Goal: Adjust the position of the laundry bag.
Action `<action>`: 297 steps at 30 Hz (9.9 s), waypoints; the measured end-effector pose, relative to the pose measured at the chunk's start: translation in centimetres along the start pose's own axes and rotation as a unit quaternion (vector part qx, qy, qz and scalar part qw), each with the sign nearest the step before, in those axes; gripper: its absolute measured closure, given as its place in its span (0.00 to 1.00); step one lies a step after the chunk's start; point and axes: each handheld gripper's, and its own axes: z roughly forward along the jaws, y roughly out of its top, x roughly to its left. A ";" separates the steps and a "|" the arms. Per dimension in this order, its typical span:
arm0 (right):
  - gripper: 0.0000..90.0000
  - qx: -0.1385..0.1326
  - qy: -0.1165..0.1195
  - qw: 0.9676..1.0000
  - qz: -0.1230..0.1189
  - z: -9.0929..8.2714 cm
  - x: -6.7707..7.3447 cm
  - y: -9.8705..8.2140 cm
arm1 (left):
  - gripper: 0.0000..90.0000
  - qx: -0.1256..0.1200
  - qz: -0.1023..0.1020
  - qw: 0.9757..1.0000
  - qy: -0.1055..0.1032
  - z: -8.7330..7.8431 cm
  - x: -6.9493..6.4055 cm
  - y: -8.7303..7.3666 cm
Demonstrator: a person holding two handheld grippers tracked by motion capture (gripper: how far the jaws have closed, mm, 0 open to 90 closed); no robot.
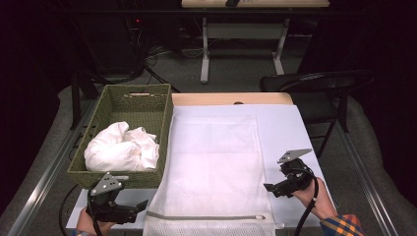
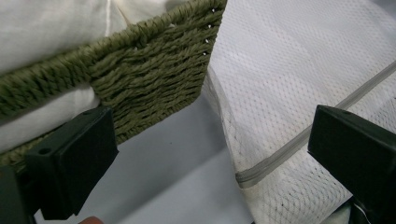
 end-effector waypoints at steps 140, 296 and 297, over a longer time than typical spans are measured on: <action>0.97 0.094 -0.066 0.987 0.116 5.5 -4.2 1.7 | 0.98 0.156 0.033 0.985 -0.059 9.0 -2.2 0.7; 0.98 0.048 -0.081 0.989 0.115 7.9 -8.0 4.7 | 0.98 0.131 0.063 0.989 0.015 11.7 -3.9 2.9; 0.98 0.048 -0.083 0.989 0.114 7.9 -8.1 4.7 | 0.98 0.130 0.065 0.989 0.016 11.8 -4.0 3.0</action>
